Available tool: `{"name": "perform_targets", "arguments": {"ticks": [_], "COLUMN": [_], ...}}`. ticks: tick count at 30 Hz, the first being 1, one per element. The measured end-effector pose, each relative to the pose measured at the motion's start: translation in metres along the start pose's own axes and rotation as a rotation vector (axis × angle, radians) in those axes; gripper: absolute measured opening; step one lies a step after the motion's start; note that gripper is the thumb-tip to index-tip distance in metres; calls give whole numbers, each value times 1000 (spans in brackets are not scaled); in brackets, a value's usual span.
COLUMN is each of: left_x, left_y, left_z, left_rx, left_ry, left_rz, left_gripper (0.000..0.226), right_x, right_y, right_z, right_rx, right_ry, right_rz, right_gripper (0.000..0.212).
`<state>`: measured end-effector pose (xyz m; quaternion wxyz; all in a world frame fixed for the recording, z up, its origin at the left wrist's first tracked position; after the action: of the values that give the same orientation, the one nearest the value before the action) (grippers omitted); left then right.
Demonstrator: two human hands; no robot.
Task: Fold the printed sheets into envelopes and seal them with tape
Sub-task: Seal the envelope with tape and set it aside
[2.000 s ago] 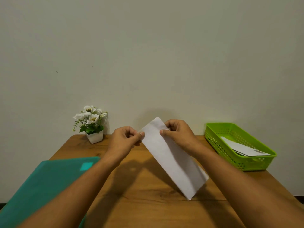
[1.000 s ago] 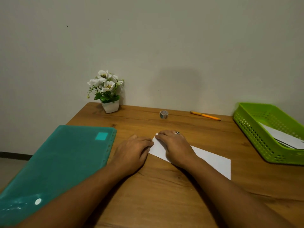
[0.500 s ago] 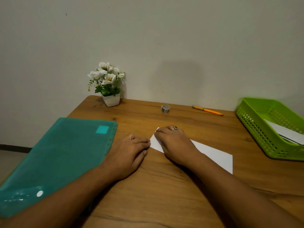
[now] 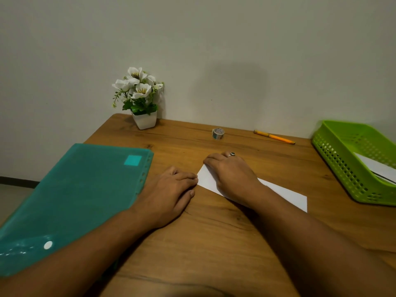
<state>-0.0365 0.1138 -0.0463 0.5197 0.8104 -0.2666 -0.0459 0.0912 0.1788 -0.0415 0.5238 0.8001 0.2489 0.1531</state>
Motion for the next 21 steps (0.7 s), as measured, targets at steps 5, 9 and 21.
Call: {"name": "perform_targets", "arguments": {"ticks": [5,9,21], "left_x": [2,2,2], "left_y": [2,2,1], "left_z": [1,0,-1], "left_rx": [5,11,11], "left_ry": [-5,-2,-18], "left_rz": [-11,-14,-18], "left_gripper": [44,44,44], "right_x": [-7,-35,1], "right_y": [5,6,1], "right_z": [-5,13,-2], "right_rx": [-11,-6,29], "right_ry": [40,145,20], "right_rz": [16,-20,-6], "right_gripper": [49,36,49]}}
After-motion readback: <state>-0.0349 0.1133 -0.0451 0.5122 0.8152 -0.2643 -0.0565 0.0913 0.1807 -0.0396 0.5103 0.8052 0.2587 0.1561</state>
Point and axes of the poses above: each hand's wrist, its own z-axis away from the middle knuckle, its own y-axis out of the back of the hand, x = y × z, the point moved 9 cm from there along -z, towards the middle knuckle, and after that the axes turned 13 degrees about x, right-handed, at the moved point
